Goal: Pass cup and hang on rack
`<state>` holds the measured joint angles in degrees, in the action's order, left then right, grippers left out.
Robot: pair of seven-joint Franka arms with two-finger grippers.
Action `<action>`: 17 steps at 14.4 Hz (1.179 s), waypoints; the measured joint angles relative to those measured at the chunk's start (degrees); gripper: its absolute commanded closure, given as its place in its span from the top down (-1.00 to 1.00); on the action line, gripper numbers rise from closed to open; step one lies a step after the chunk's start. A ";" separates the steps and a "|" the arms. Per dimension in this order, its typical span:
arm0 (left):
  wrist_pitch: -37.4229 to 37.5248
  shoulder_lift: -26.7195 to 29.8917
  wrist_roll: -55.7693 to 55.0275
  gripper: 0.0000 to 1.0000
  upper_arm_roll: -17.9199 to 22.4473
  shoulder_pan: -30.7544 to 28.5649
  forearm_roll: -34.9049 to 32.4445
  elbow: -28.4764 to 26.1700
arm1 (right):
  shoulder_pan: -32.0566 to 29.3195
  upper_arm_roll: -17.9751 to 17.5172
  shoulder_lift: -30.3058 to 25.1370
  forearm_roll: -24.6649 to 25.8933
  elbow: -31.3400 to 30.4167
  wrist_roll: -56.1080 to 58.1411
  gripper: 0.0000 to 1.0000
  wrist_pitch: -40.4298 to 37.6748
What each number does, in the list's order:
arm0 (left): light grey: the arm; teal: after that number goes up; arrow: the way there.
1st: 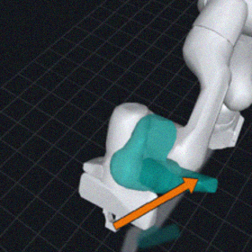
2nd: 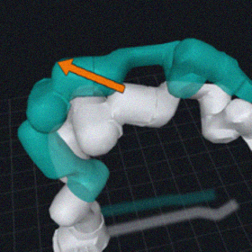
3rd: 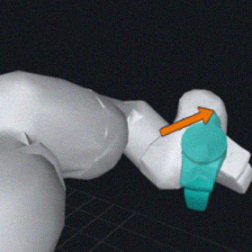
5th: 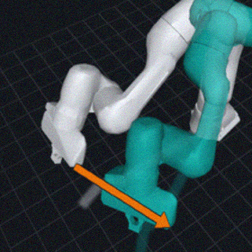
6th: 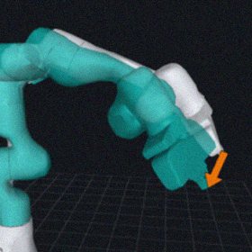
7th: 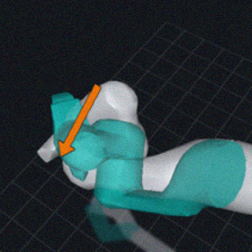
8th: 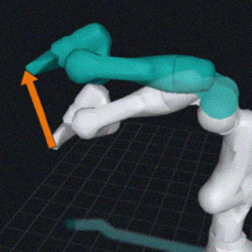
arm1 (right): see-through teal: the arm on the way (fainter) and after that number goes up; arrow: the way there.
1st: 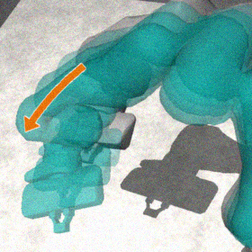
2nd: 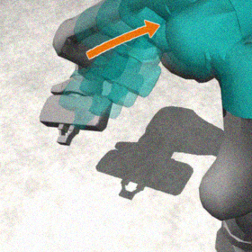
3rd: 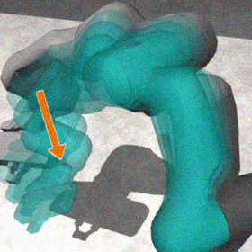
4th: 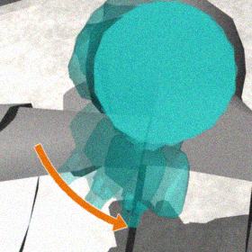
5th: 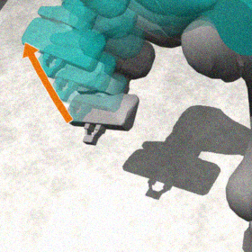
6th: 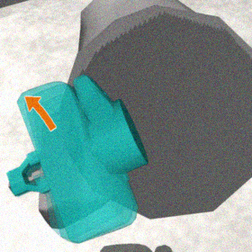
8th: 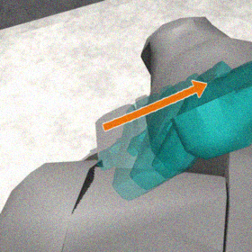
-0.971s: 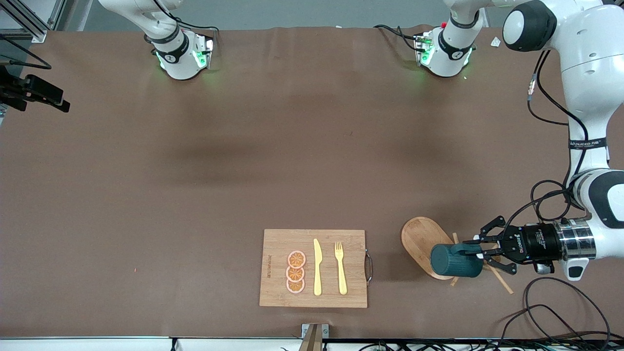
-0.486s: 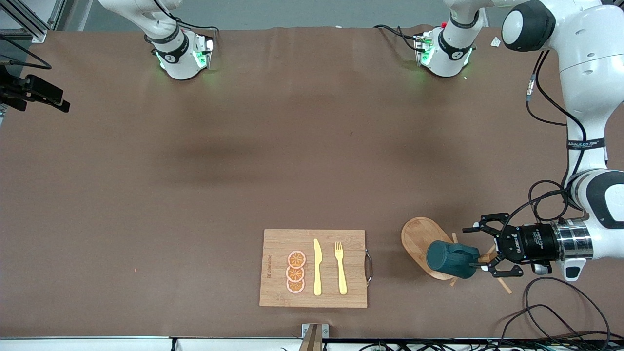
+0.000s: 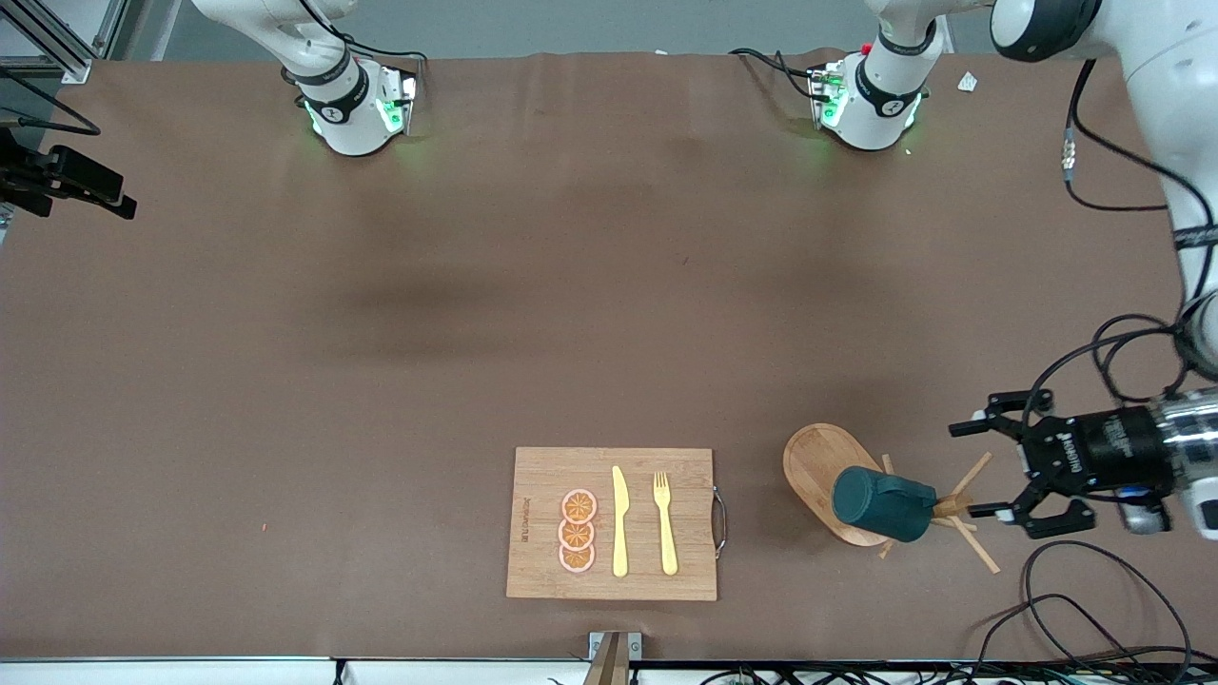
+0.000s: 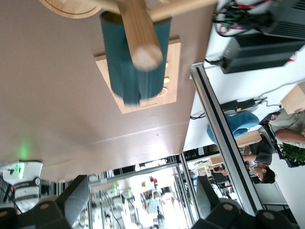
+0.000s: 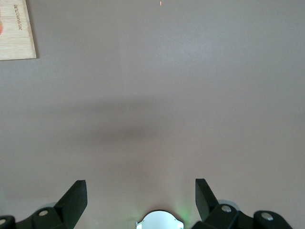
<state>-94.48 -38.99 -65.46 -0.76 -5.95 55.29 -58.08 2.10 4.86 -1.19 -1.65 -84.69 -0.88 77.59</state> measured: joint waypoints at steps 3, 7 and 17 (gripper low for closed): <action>0.28 5.11 0.15 1.00 -0.27 0.40 -6.86 -0.02 | 0.00 0.03 0.00 0.00 0.00 0.00 1.00 0.00; 1.13 9.56 6.93 1.00 -1.46 4.53 -25.24 -0.13 | 0.00 0.03 0.00 0.00 0.00 0.00 1.00 0.00; 18.99 21.93 38.67 1.00 -1.62 6.54 -53.51 -0.73 | 0.00 0.04 0.00 0.00 0.01 0.00 1.00 -0.01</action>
<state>-75.50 -17.06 -26.79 -2.38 0.59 1.78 -58.81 2.10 4.90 -1.19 -1.65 -84.69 -0.88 77.58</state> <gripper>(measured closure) 0.000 0.000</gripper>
